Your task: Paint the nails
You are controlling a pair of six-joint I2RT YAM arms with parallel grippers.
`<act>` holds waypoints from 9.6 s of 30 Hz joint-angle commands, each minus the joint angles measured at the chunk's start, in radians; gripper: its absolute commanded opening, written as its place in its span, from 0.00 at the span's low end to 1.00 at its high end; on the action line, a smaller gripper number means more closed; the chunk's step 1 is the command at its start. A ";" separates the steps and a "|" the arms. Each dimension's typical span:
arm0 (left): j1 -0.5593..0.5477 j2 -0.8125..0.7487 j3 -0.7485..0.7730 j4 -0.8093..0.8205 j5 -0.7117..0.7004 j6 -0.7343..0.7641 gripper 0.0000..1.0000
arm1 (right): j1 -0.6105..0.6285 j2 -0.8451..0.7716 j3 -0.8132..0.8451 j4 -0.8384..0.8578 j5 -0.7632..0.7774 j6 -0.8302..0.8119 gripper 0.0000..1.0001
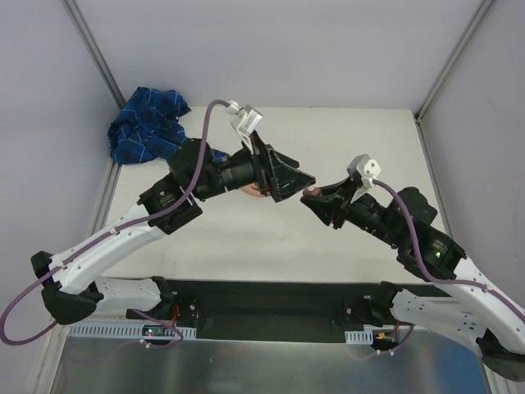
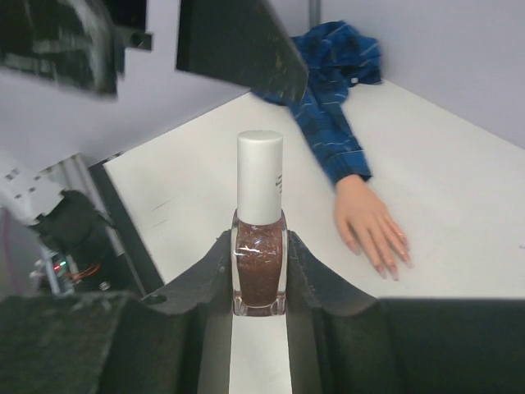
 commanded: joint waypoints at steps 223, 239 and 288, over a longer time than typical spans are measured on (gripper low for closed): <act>-0.113 -0.098 -0.053 0.118 0.039 0.171 0.82 | 0.014 0.047 0.205 -0.162 -0.136 -0.087 0.00; 0.078 0.091 0.336 -0.442 0.439 0.173 0.68 | 0.012 0.083 0.309 -0.364 -0.141 -0.115 0.00; 0.082 0.189 0.431 -0.495 0.372 0.214 0.25 | 0.012 0.171 0.334 -0.358 -0.154 -0.113 0.00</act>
